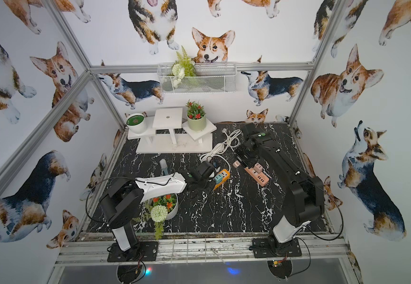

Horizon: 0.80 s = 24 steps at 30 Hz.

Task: Pull the plug off the socket
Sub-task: Place the plug at the center of the board.

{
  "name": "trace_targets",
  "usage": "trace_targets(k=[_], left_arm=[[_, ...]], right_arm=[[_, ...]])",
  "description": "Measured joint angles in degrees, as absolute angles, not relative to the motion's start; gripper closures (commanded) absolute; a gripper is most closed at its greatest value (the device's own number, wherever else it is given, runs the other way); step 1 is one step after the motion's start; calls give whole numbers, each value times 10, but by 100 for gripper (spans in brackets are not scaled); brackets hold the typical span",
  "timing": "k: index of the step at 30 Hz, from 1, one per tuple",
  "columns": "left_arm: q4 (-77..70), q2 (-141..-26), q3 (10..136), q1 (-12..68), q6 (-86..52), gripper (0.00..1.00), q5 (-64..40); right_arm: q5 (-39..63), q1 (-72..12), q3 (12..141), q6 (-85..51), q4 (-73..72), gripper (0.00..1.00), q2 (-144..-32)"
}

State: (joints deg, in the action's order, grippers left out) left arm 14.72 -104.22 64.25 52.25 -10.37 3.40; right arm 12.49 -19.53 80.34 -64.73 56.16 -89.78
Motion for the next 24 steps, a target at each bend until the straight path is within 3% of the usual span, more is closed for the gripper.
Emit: trace_targets(k=[10, 19, 24], left_arm=[[216, -1025, 648, 522, -101, 53, 44], [276, -999, 644, 522, -103, 48, 55], [293, -965, 641, 522, -114, 45, 67]], right_arm=[[141, -112, 656, -590, 545, 100, -732], [170, 98, 534, -567, 523, 100, -599], [185, 155, 460, -588, 460, 100, -571]])
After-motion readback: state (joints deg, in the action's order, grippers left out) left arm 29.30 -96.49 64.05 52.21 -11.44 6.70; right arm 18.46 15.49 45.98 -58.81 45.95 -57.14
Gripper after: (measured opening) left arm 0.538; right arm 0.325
